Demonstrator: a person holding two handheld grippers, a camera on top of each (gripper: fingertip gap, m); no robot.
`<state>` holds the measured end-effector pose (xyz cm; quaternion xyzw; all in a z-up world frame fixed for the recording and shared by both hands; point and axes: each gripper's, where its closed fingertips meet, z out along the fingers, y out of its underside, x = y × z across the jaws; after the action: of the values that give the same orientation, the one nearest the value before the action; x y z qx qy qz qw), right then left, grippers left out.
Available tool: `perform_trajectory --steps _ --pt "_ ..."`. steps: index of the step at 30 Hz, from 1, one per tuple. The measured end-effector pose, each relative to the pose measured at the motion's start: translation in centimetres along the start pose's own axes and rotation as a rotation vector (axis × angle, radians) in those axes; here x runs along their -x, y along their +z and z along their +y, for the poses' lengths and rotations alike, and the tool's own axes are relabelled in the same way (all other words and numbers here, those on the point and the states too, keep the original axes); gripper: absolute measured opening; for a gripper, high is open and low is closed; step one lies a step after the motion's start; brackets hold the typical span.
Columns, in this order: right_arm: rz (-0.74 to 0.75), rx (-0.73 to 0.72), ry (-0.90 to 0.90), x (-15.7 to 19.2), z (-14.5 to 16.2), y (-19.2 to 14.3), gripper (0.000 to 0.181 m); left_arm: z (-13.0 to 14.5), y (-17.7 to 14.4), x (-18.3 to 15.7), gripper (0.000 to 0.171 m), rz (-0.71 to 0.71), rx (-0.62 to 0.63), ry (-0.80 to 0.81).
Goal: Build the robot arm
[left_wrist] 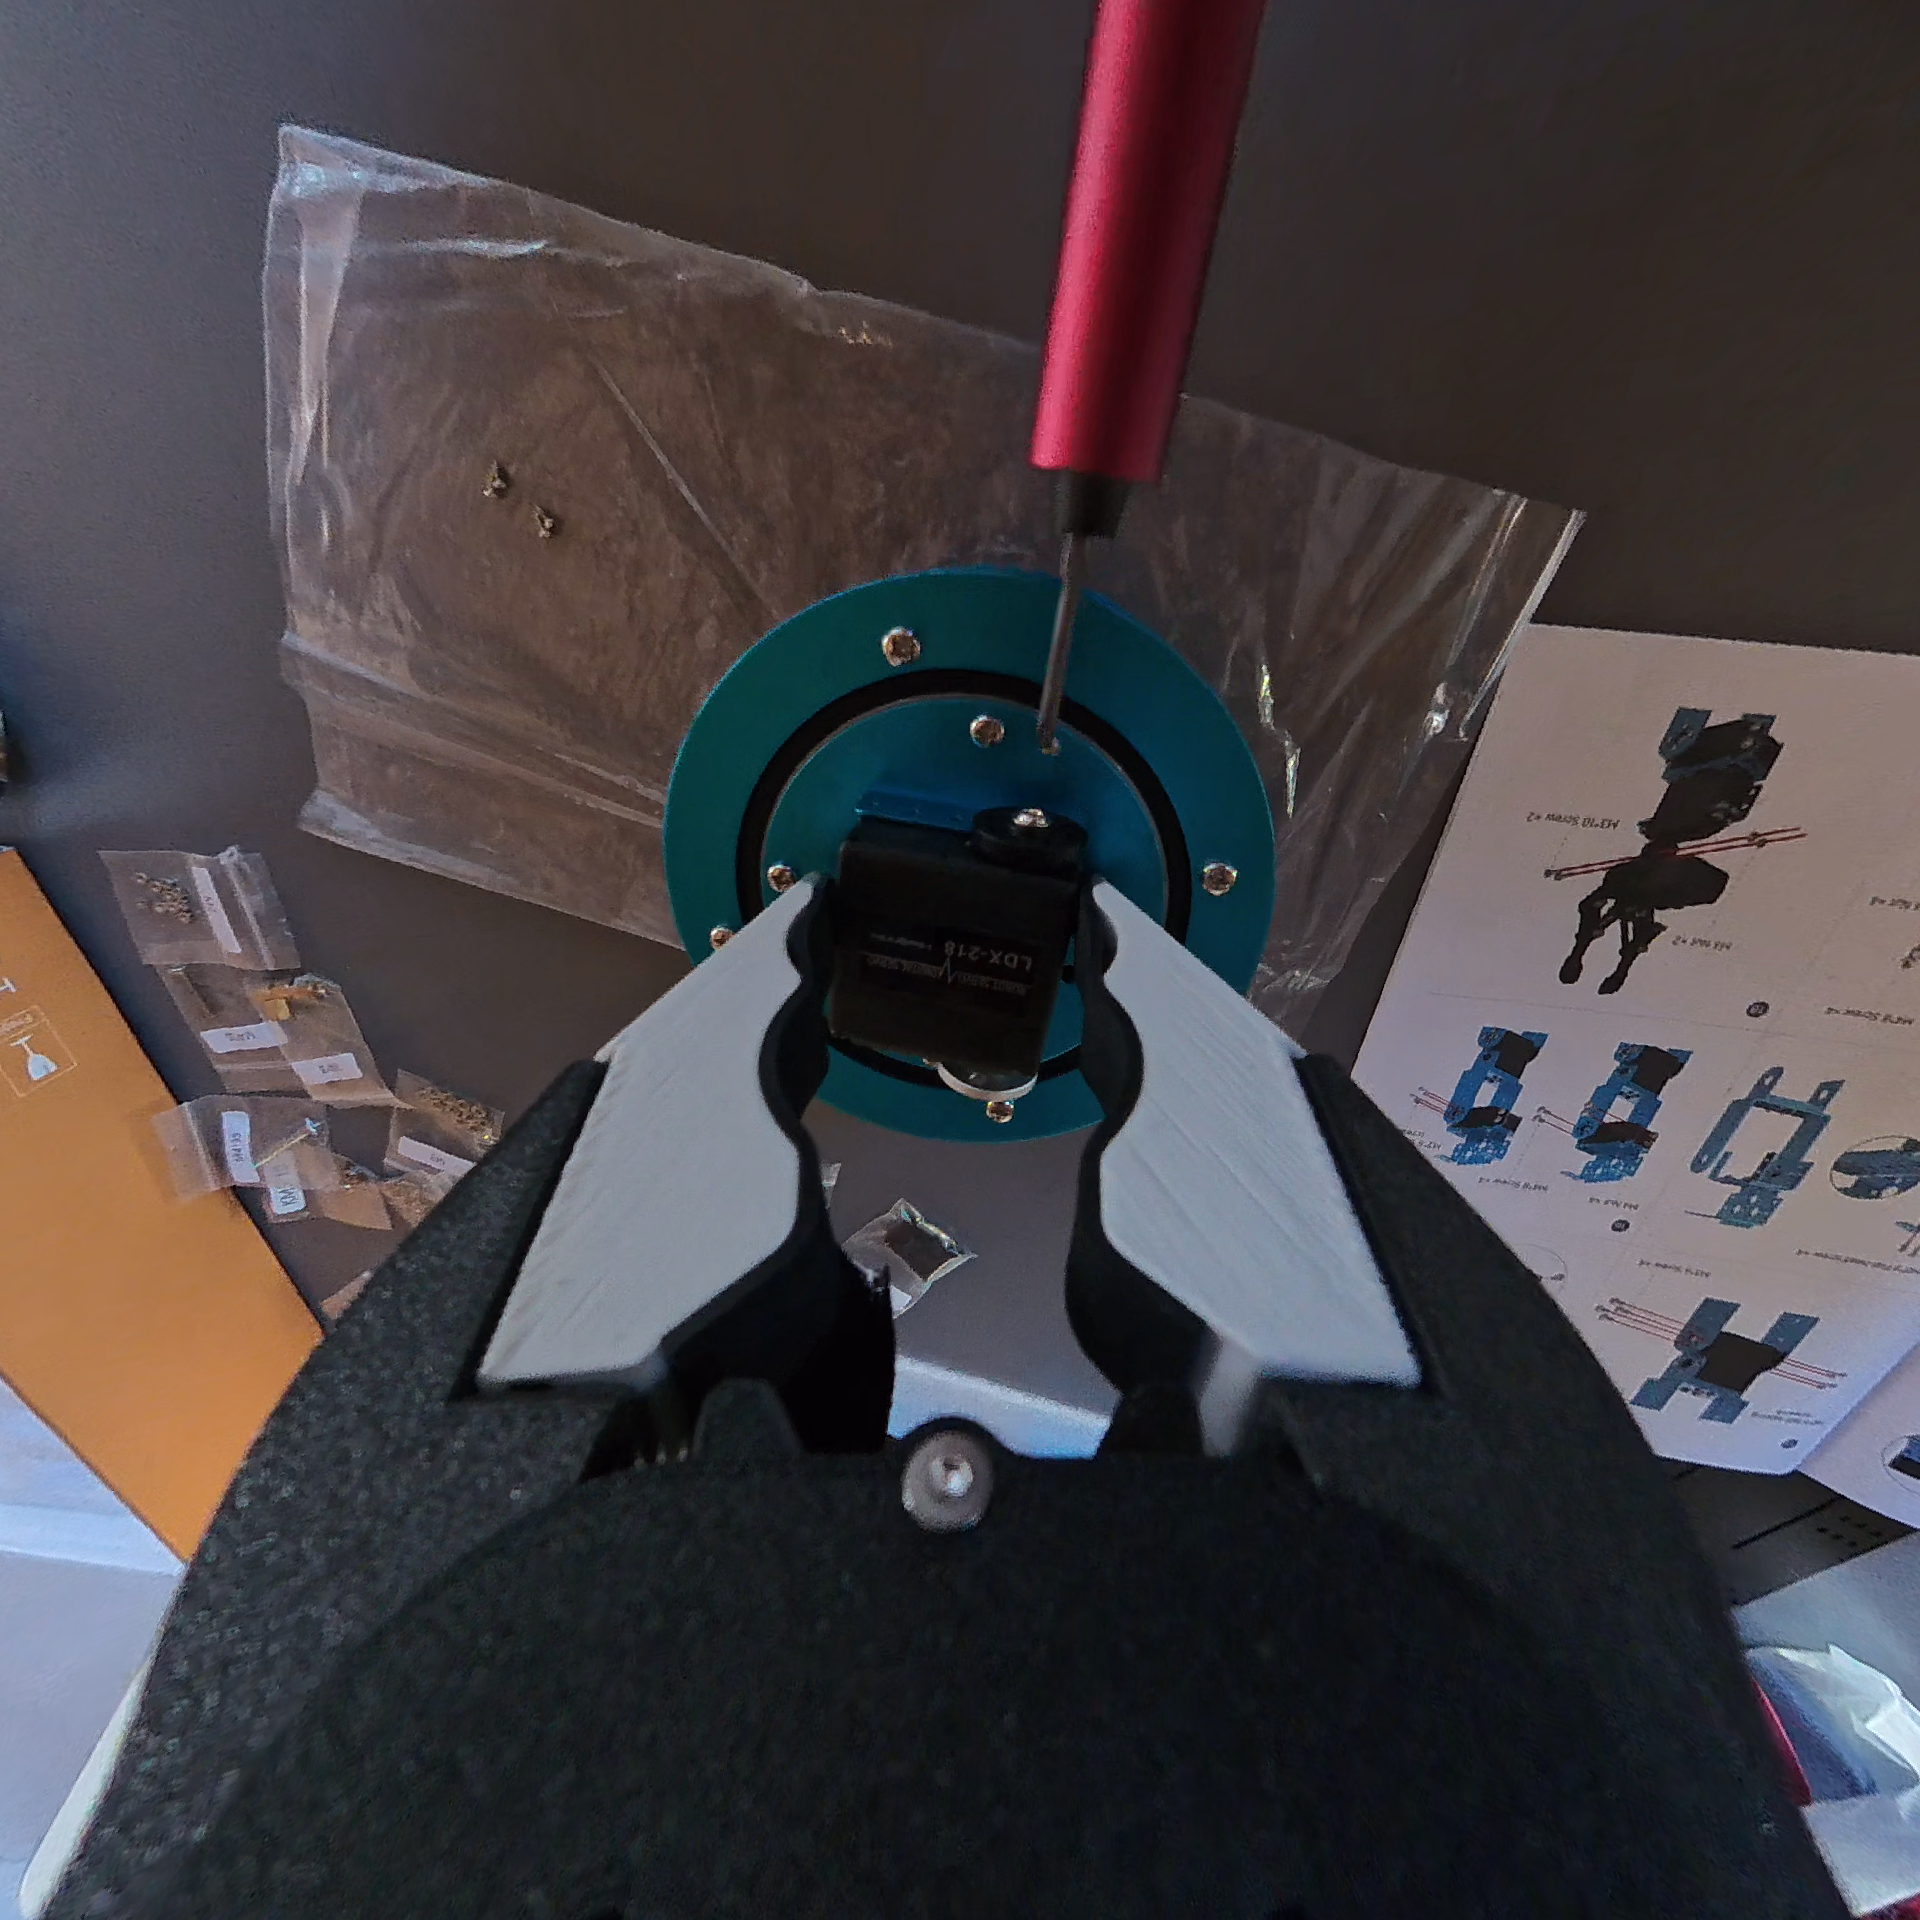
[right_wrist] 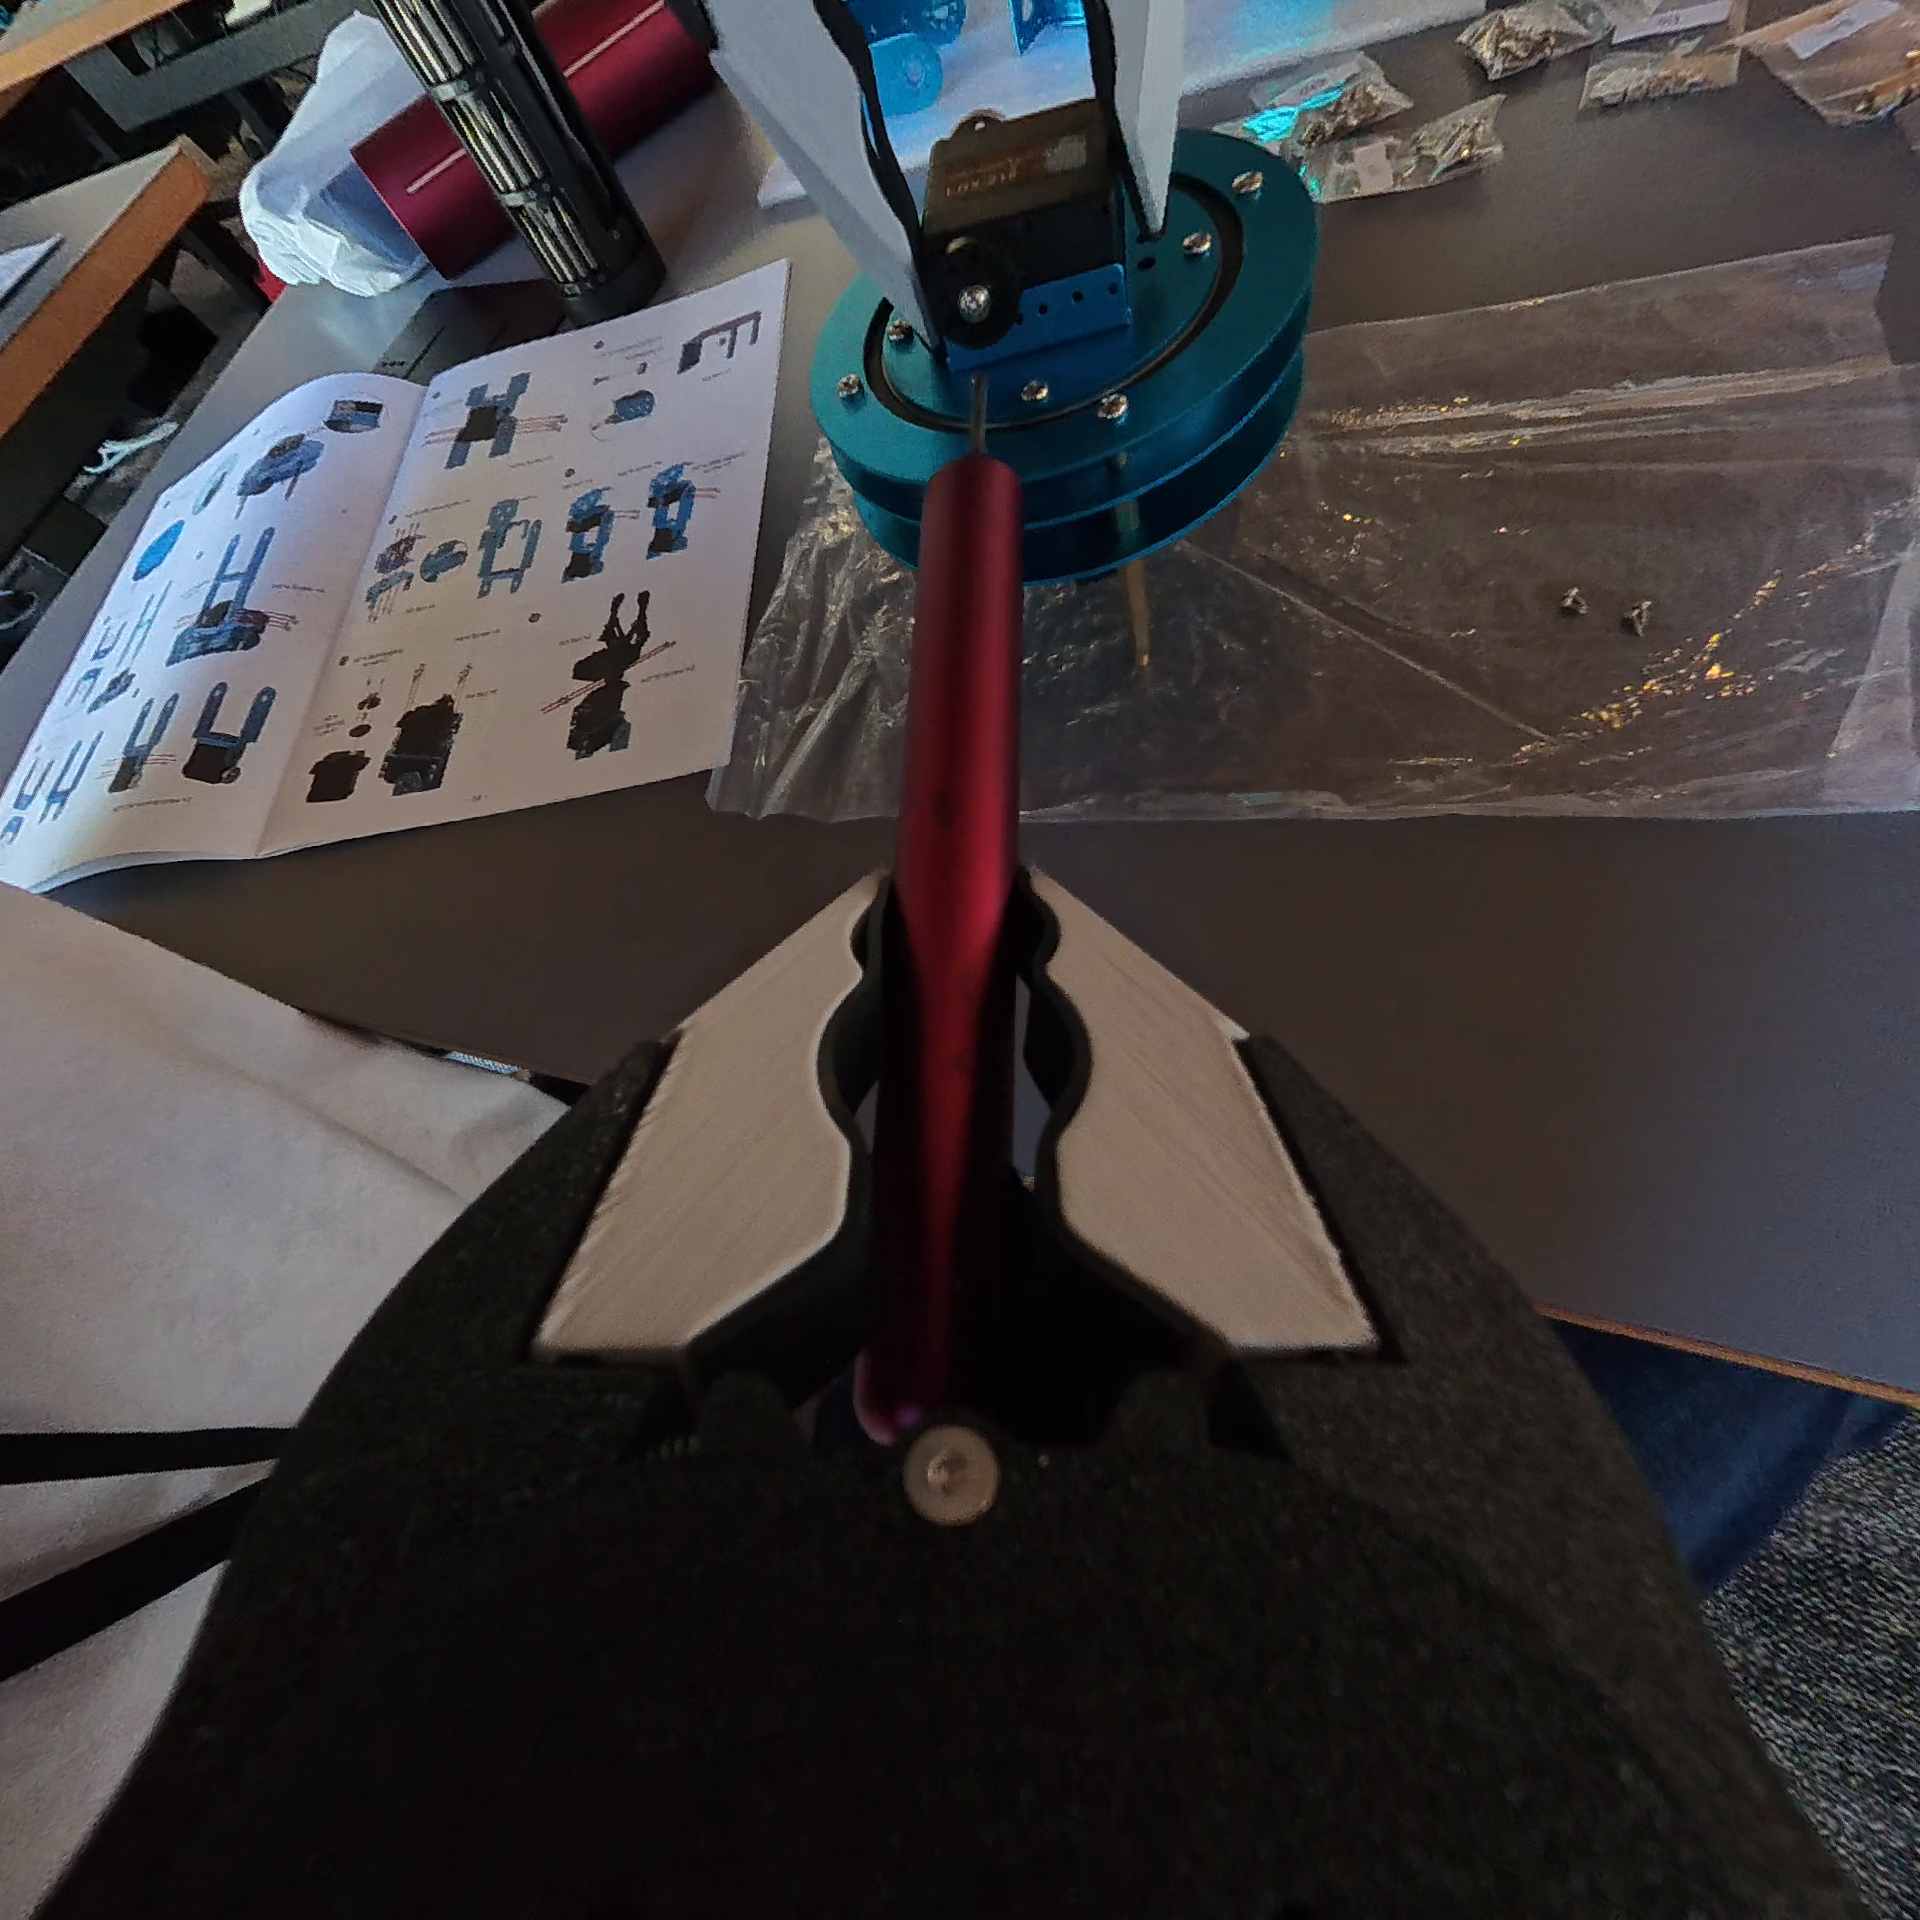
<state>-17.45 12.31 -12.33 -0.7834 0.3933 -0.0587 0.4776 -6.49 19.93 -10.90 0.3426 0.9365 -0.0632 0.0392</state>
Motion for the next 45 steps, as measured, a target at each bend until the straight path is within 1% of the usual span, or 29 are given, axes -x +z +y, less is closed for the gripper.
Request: perform_trajectory --steps 3,5,6,8,10,13,14,15,17,19,22,25,26,28,30,31,39,45 --pt "-0.039 -0.017 0.016 0.2 -0.2 -0.4 0.019 0.1 0.0 -0.1 0.046 0.008 0.016 -0.026" --pt "-0.047 -0.025 0.018 -0.1 -0.3 -0.7 0.019 0.2 -0.2 0.0 0.052 0.008 0.026 -0.082" --pt "-0.060 -0.033 0.020 -0.1 -0.3 -0.9 0.019 0.1 -0.5 0.1 0.054 0.004 0.008 -0.112" --pt "-0.102 -0.060 0.040 -0.1 -0.6 -1.5 0.019 -0.4 -1.5 0.3 0.055 -0.022 -0.066 -0.172" --pt "-0.150 -0.097 0.051 -0.1 -1.1 -2.1 0.019 -1.2 -2.6 0.6 0.054 -0.086 -0.177 -0.243" --pt "-0.202 -0.155 0.063 -0.6 -1.6 -3.0 0.019 -2.5 -3.6 0.0 0.053 -0.227 -0.332 -0.312" --pt "-0.224 -0.170 0.071 -0.7 -1.8 -3.3 0.019 -2.9 -3.6 -0.4 0.049 -0.276 -0.369 -0.322" --pt "-0.248 -0.182 0.078 -0.7 -1.8 -3.4 0.019 -3.1 -3.4 -0.7 0.042 -0.335 -0.397 -0.337" --pt "-0.281 -0.194 0.072 -0.7 -1.9 -3.6 0.019 -3.6 -3.0 -0.6 0.040 -0.442 -0.452 -0.393" --pt "-0.291 -0.192 0.057 -0.7 -1.7 -3.5 0.019 -4.4 -2.9 -0.7 0.032 -0.507 -0.542 -0.454" --pt "-0.308 -0.179 0.043 -0.6 -1.4 -3.1 0.019 -4.3 -2.9 -0.8 0.031 -0.587 -0.595 -0.503" --pt "-0.312 -0.154 0.025 -0.6 -1.0 -2.5 0.019 -4.4 -3.0 -1.3 0.022 -0.637 -0.613 -0.484" --pt "-0.310 -0.146 0.013 -0.5 -0.9 -2.3 0.019 -4.3 -2.9 -1.4 0.019 -0.658 -0.595 -0.468" --pt "-0.312 -0.131 -0.007 -0.3 -0.6 -1.8 0.019 -4.2 -2.6 -1.6 0.020 -0.685 -0.551 -0.447" --pt "-0.320 -0.123 -0.016 0.0 -0.6 -1.5 0.019 -4.4 -2.6 -2.0 0.018 -0.686 -0.547 -0.437" --pt "-0.324 -0.119 -0.017 0.1 -0.5 -1.4 0.019 -4.4 -2.7 -2.1 0.013 -0.687 -0.549 -0.435" --pt "-0.343 -0.109 -0.013 0.2 -0.6 -0.8 0.019 -3.4 -2.7 -2.5 0.000 -0.687 -0.549 -0.452" --pt "-0.337 -0.086 -0.026 0.3 -0.2 -0.5 0.019 -3.4 -2.9 -2.8 0.000 -0.689 -0.527 -0.403"
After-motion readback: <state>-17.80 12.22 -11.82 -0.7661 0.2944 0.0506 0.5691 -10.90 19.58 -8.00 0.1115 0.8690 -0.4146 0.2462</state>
